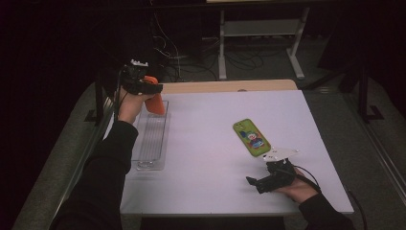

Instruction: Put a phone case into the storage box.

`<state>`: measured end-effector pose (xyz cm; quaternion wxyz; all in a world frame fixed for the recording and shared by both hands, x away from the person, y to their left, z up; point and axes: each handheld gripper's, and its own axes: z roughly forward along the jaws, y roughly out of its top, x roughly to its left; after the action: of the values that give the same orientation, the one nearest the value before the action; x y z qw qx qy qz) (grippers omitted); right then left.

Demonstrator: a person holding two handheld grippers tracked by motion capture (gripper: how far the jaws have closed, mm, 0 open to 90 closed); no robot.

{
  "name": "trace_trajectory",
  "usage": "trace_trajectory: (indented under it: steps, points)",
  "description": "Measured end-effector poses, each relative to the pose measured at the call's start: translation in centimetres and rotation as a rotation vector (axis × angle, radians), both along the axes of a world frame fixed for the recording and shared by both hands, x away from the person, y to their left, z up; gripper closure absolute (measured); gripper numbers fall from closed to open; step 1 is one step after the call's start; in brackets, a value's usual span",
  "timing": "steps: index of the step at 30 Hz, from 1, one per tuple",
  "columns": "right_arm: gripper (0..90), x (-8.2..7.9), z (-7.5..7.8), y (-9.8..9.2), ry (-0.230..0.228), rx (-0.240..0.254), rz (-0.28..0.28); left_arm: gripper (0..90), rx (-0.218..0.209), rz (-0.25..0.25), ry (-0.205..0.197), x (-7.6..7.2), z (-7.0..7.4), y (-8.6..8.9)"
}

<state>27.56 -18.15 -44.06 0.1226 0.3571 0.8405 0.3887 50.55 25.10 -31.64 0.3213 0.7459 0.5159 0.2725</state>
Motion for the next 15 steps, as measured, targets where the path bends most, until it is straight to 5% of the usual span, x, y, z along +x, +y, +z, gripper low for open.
trace_trajectory:
  steps: [15]
  points:
    - [0.0, 0.0, 0.1, -0.2, -0.001, 0.004, 0.003, 13.7, 0.058, 0.074, 0.047, 1.3, -2.2, -1.1]
